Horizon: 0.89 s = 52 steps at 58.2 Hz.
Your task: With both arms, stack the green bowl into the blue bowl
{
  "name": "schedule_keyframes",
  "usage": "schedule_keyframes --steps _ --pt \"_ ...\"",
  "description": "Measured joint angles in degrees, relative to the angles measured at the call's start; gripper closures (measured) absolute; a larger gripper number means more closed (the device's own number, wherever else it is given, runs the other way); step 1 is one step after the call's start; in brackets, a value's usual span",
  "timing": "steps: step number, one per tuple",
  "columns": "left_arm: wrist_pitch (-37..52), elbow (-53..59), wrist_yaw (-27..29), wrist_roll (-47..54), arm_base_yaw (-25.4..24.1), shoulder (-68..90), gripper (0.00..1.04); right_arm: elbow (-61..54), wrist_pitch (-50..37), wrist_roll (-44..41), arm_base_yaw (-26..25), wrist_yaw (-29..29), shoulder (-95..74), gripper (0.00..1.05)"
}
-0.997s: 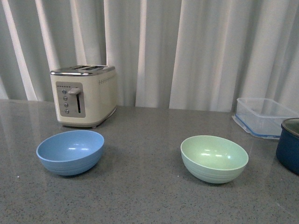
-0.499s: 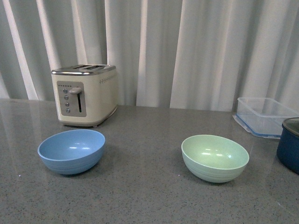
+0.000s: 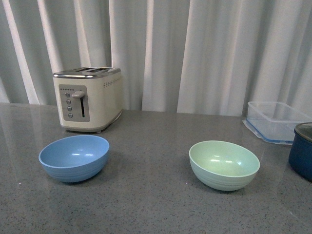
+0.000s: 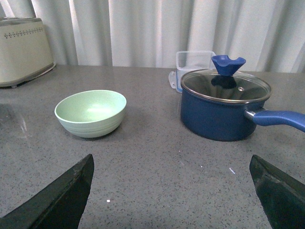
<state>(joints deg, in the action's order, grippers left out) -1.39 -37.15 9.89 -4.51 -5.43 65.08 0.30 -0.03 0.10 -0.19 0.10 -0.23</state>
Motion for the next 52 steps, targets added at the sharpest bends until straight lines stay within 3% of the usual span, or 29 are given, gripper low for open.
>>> schedule_keyframes --steps 15,52 --pt "2.64 -13.4 -0.83 -0.7 2.69 16.92 0.07 0.0 0.0 -0.02 0.0 0.0 0.0 0.1" --pt "2.34 -32.5 0.66 -3.58 7.21 42.27 0.07 0.0 0.0 0.0 0.0 0.0 0.0 0.1"
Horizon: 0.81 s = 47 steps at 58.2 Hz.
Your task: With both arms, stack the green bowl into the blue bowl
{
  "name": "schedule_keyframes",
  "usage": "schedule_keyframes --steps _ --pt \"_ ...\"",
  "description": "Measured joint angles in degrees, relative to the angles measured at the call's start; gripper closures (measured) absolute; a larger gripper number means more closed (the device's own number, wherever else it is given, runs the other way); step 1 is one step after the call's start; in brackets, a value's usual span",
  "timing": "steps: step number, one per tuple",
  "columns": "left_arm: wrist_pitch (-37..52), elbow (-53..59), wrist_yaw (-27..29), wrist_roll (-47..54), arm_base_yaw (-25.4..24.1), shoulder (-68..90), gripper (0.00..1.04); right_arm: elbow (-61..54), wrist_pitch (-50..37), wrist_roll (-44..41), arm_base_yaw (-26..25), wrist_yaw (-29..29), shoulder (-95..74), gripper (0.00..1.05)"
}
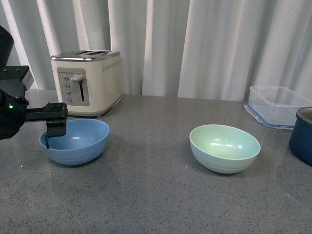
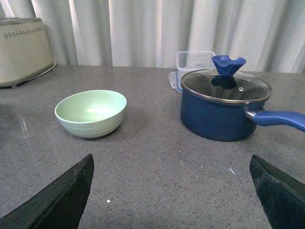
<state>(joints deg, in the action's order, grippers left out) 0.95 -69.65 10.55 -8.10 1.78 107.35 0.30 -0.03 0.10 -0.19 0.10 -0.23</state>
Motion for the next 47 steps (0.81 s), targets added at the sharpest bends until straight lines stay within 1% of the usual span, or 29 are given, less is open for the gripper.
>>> schedule_keyframes --steps 13,16,25,29,31,40,45,47 --pt "-1.36 -3.02 1.09 -1.05 1.62 3.26 0.07 0.02 0.0 -0.02 0.0 0.0 0.0 0.1" --pt "-1.55 -3.28 1.75 -1.27 1.73 3.58 0.15 0.02 0.0 -0.02 0.0 0.0 0.0 0.1" --pt "-4.02 -4.66 2.82 -3.21 1.7 4.37 0.49 0.0 0.0 -0.02 0.0 0.0 0.0 0.1" --pt "-4.81 -4.79 2.75 -4.26 1.6 4.5 0.6 0.02 0.0 0.0 0.0 0.0 0.0 0.1" --pt "-5.05 -4.79 2.78 -4.68 1.53 4.52 0.63 0.0 0.0 0.0 0.0 0.0 0.0 0.1" --pt "-7.32 -4.79 2.49 -7.41 1.29 4.72 0.88 0.0 0.0 0.0 0.0 0.0 0.0 0.1" --pt "-7.43 -5.05 1.42 -9.01 1.25 4.46 0.99 0.0 0.0 0.0 0.0 0.0 0.0 0.1" --pt "-7.41 -5.05 1.46 -9.44 1.25 4.31 1.01 0.0 0.0 -0.02 0.0 0.0 0.0 0.1"
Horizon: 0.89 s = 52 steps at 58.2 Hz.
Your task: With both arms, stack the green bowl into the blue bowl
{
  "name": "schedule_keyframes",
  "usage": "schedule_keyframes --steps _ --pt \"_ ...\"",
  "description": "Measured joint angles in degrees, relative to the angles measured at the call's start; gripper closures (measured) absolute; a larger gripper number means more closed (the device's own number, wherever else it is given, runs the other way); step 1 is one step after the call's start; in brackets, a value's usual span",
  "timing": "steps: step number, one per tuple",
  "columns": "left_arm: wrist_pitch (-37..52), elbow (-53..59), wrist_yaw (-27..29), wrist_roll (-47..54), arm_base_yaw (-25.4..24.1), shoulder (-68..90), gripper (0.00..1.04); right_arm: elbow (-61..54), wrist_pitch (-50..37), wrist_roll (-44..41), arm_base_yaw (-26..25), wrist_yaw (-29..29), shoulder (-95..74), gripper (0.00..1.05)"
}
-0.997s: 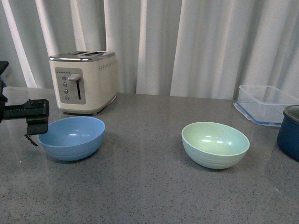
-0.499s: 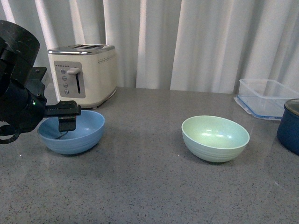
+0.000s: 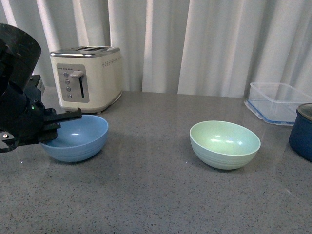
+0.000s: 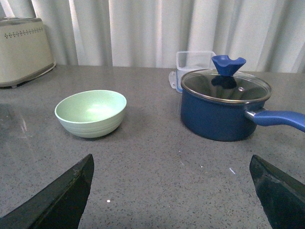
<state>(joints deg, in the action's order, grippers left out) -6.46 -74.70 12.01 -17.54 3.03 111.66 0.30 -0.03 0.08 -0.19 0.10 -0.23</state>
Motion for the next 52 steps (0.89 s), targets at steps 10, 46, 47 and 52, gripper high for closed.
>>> schedule_keyframes --steps 10,46,47,52 --pt "-0.5 -0.46 -0.31 -0.96 0.2 -0.39 1.01 0.0 0.0 0.02 0.0 0.0 0.0 0.1" --pt "-4.66 -6.4 -0.42 -3.63 10.01 -2.62 1.01 0.0 0.0 0.02 0.0 0.0 0.0 0.1" --pt "-4.66 -6.45 -0.44 -3.69 10.27 -2.54 1.01 0.0 0.0 0.02 0.0 0.0 0.0 0.1" --pt "-4.76 -6.93 -0.39 -3.85 11.1 -1.95 1.01 0.0 0.0 0.02 0.0 0.0 0.0 0.1"
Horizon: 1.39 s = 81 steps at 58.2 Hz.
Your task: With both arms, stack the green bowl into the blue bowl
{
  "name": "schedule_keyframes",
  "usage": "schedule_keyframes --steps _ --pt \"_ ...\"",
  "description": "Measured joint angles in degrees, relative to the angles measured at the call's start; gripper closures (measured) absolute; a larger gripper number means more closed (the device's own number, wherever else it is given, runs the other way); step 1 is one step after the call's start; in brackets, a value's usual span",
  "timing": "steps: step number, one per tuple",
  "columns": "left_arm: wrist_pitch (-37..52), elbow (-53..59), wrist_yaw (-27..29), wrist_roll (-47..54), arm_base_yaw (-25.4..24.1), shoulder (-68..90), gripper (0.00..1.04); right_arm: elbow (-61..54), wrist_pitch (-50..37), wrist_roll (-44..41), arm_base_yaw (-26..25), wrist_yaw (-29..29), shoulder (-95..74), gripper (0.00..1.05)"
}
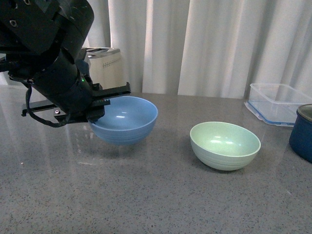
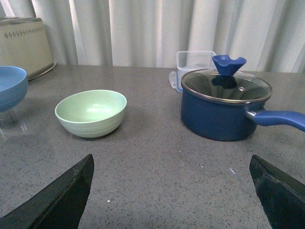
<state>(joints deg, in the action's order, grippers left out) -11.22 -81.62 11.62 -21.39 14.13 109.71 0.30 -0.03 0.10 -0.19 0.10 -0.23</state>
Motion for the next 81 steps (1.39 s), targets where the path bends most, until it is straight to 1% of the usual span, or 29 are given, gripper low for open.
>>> schedule_keyframes --steps 22,43,81 --pt "-0.96 -5.05 0.24 -0.72 3.02 5.38 1.01 0.0 0.0 -0.02 0.0 0.0 0.0 0.1" --pt "-1.55 -7.34 0.39 -1.44 5.18 8.13 1.01 0.0 0.0 -0.02 0.0 0.0 0.0 0.1" --pt "-0.87 -7.82 1.03 -1.88 5.7 10.71 1.01 0.0 0.0 0.0 0.0 0.0 0.0 0.1"
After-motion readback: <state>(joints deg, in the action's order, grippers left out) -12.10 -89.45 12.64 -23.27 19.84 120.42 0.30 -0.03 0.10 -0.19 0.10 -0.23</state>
